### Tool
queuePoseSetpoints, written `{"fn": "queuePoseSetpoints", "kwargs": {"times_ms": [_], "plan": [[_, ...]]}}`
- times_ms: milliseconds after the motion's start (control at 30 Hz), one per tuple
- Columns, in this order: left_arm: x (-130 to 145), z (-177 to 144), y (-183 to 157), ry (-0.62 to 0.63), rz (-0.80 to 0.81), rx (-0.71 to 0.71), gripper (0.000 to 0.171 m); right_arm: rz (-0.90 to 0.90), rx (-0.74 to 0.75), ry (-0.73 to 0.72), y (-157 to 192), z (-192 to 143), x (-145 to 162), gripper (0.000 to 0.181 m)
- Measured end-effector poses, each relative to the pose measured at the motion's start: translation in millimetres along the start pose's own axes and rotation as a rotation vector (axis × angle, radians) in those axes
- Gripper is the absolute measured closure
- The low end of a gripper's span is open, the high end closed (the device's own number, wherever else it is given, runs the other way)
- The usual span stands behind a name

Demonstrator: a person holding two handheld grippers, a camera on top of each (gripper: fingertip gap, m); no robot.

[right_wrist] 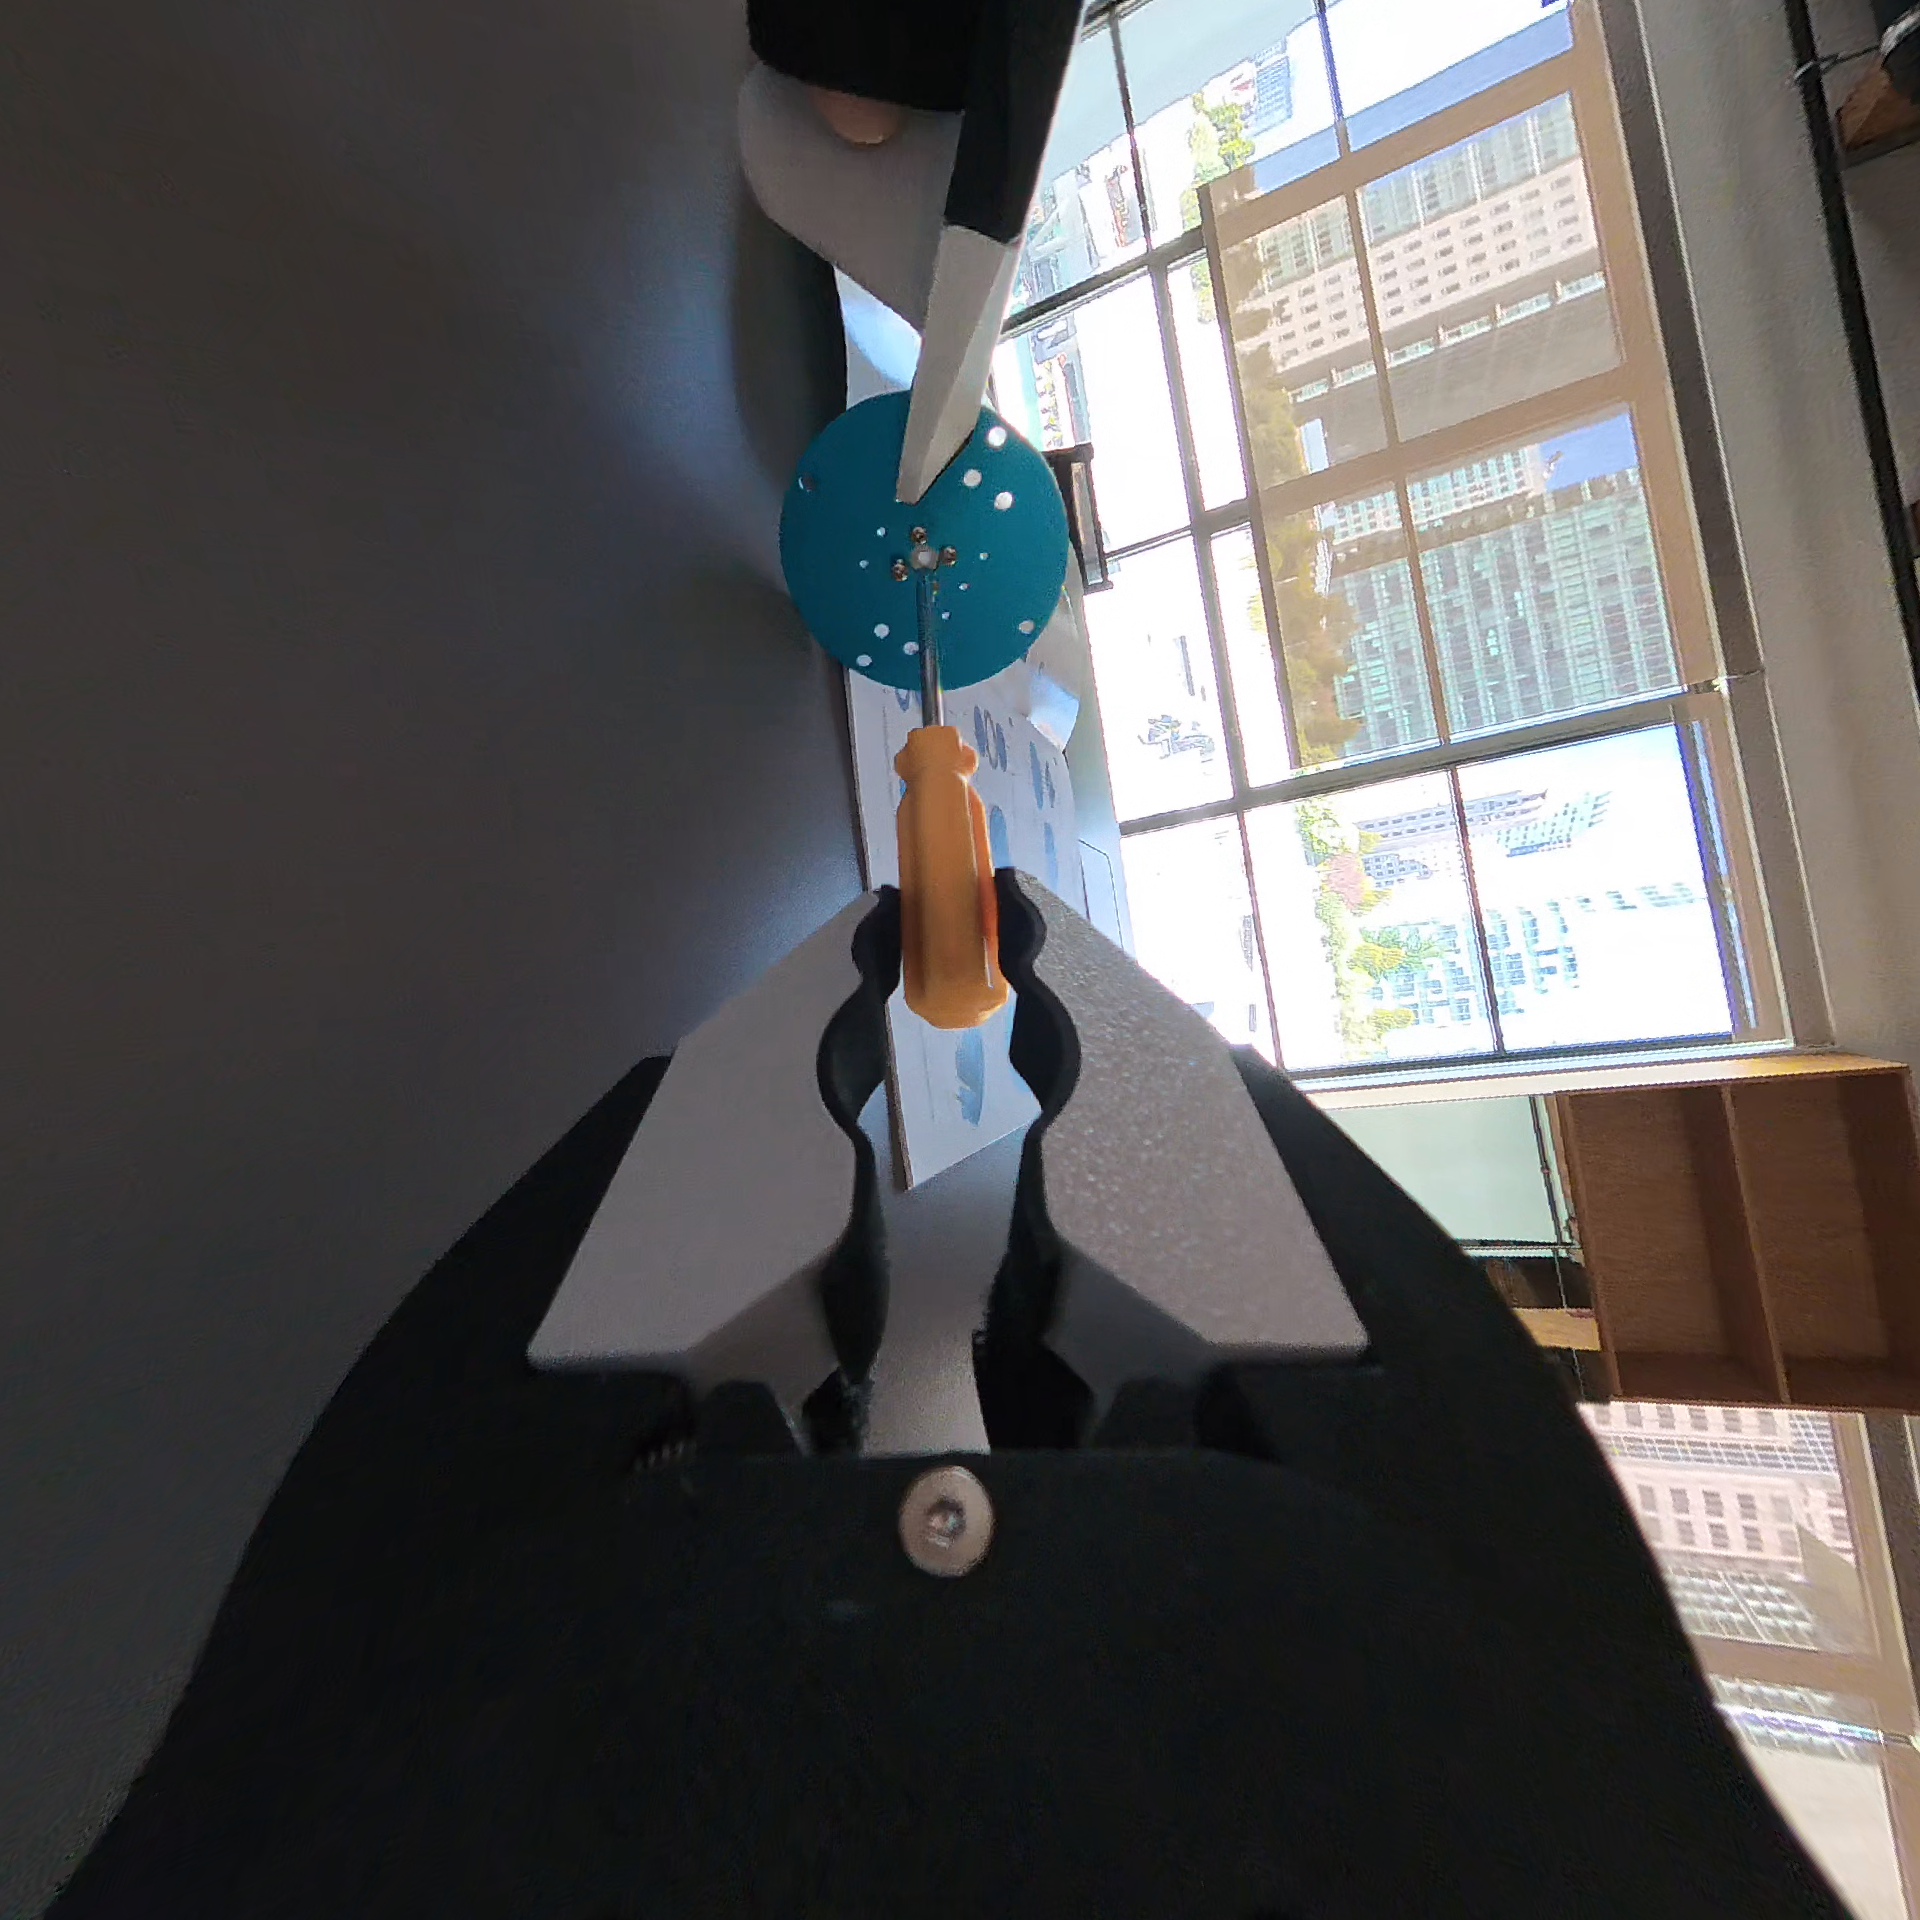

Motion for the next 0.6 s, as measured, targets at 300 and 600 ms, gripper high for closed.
{"fn": "queuePoseSetpoints", "kwargs": {"times_ms": [300,600], "plan": [[0.2,0.2,0.0,0.001,0.000,0.004,0.171,0.001,-0.017,0.012,2.9,4.2,0.5,0.164],[-0.8,1.6,-2.5,-0.002,0.015,-0.002,0.171,-0.028,-0.010,0.026,3.0,3.6,-0.4,0.164]]}}
Point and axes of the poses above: each gripper's, where its closed fingertips meet, z out along the fingers, x out of its underside, y = z × x across the jaws, the point moved 3 cm from there along -z, back along the fingers, and after that the axes turned 11 degrees about -x, right-handed, at the moved point
